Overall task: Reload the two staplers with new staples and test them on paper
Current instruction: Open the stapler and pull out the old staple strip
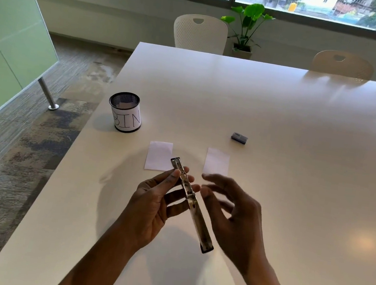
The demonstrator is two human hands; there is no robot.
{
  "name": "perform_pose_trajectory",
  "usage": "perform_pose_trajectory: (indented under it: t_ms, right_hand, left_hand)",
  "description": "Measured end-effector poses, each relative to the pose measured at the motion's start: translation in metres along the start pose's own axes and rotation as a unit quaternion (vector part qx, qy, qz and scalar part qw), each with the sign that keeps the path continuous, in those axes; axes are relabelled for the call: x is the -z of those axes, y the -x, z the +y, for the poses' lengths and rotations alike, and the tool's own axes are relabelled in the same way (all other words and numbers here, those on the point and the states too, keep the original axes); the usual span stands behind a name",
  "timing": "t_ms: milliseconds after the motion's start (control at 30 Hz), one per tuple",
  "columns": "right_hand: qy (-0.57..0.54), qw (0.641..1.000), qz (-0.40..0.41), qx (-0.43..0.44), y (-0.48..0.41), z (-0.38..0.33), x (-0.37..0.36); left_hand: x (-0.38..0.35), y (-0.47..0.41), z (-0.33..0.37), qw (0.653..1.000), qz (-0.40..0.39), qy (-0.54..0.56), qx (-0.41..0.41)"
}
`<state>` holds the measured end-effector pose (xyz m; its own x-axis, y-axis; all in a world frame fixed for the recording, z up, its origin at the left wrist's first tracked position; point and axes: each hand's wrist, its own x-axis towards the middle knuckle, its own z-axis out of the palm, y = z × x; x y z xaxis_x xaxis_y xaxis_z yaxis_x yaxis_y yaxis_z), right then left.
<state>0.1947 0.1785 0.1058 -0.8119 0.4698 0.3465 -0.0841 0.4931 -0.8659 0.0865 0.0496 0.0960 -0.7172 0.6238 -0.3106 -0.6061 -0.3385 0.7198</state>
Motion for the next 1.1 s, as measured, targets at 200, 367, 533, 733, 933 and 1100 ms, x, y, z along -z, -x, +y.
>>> perform_pose_trajectory:
  t_ms: [200,367,533,733,933,1100]
  right_hand:
    - [0.047,0.995,-0.078,0.03,-0.039,-0.001,-0.003]
    - [0.076,0.991,-0.102,0.04,-0.045,-0.003,-0.004]
    - [0.102,0.987,-0.112,0.05,-0.043,-0.007,-0.001]
    - [0.109,0.983,-0.143,0.026,-0.029,-0.011,0.005]
    - [0.103,0.981,-0.162,0.014,-0.027,-0.018,0.014]
    - [0.084,0.984,-0.152,0.027,-0.024,-0.019,0.017]
  left_hand:
    - [-0.006,0.003,-0.004,0.999,-0.026,-0.047,-0.001]
    - [-0.005,0.003,-0.001,0.997,-0.046,-0.063,-0.003]
    - [-0.003,0.004,-0.003,0.996,-0.055,-0.07,-0.009]
    - [0.0,0.005,-0.006,0.996,-0.048,-0.07,-0.005]
    - [-0.001,0.008,-0.01,0.997,-0.043,-0.07,0.011]
    - [-0.001,0.009,-0.009,0.996,-0.053,-0.07,0.013]
